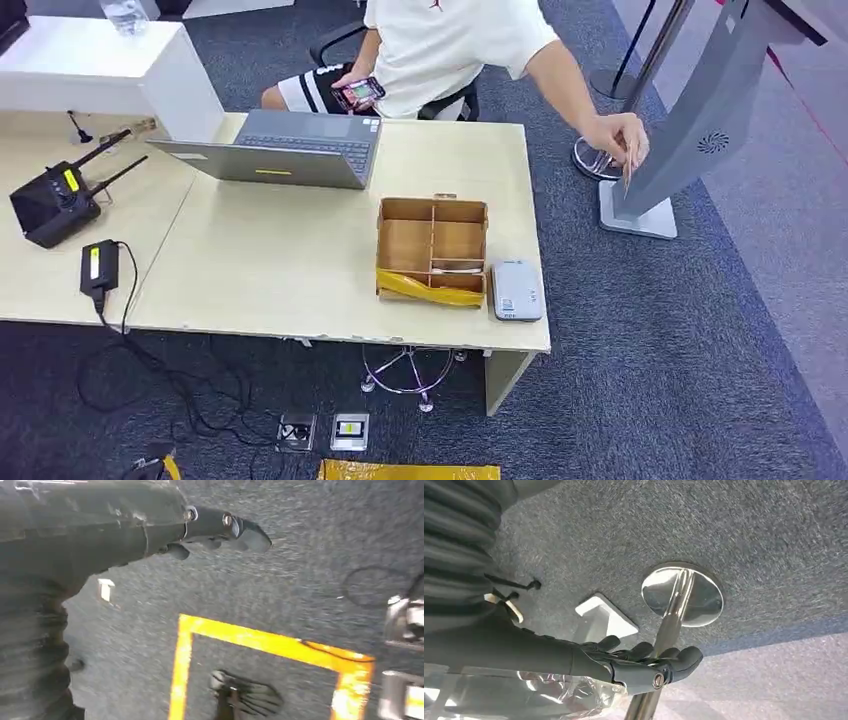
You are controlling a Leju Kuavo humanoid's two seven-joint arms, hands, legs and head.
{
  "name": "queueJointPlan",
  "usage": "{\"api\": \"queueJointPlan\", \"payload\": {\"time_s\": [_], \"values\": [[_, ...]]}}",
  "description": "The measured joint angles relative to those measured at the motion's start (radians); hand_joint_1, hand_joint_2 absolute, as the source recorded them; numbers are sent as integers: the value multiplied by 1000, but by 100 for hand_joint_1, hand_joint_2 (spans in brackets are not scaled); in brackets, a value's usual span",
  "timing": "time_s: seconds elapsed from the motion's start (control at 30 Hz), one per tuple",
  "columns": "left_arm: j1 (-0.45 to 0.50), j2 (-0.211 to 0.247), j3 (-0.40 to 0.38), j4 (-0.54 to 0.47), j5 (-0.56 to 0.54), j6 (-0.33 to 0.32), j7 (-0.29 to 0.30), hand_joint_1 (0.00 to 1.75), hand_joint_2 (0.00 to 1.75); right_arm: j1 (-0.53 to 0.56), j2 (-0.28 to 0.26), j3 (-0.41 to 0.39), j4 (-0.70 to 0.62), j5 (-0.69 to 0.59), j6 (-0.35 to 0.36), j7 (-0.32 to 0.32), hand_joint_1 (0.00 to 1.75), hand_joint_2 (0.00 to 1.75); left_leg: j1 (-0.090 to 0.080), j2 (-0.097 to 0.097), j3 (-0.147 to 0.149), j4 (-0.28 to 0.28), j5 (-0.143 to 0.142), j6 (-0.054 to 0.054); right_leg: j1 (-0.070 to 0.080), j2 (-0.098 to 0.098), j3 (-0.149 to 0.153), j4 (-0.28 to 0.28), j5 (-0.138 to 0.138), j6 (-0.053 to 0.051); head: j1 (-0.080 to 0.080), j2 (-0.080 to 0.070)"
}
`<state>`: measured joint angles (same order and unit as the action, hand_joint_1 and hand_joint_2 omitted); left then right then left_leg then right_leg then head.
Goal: Pass the card to the sensor for recognition and then transmit it.
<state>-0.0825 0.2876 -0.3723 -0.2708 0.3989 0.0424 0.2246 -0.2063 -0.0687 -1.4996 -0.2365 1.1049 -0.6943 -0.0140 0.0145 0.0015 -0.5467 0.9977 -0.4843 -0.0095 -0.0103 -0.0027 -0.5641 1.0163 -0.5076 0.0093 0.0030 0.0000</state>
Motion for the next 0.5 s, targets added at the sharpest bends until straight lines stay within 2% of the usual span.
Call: {"api": "queueJointPlan", "payload": {"time_s": [0.07,0.2,0.27,0.3,0.37,0.43,0.5], "values": [[1,1,0,1,-21,-26,14,0,175,-1,-5,-1,3,-116,0,-71,0,175,0,0,0,0,0,0,0,0,0,0,0,0,0,0],[1,7,-2,2,-33,-42,16,0,175,-10,-30,-12,0,-477,2,-286,0,175,0,0,0,0,0,0,0,0,0,0,0,0,0,0],[1,10,-3,3,-35,-37,16,0,175,-17,-45,-13,-21,-604,36,-369,0,175,0,0,0,0,0,0,0,0,0,0,0,0,0,0],[1,11,-3,3,-38,-32,16,0,175,-21,-52,-12,-47,-677,72,-368,0,175,0,0,0,0,0,0,0,0,0,0,0,0,0,0],[1,13,-4,4,-43,-27,16,0,175,-16,-51,6,-145,-792,98,-270,0,175,-1,-1,1,0,0,0,-1,-1,0,0,0,0,0,0],[1,15,-5,5,-44,-23,16,0,175,13,-42,54,-278,-933,75,-213,0,175,-2,-3,0,0,0,0,-2,-3,1,0,0,0,0,0],[1,21,-5,5,-45,-23,16,0,175,49,-40,123,-433,-1013,26,-147,0,175,-2,-2,-1,0,-1,1,-2,-3,1,0,0,1,0,0]]}}
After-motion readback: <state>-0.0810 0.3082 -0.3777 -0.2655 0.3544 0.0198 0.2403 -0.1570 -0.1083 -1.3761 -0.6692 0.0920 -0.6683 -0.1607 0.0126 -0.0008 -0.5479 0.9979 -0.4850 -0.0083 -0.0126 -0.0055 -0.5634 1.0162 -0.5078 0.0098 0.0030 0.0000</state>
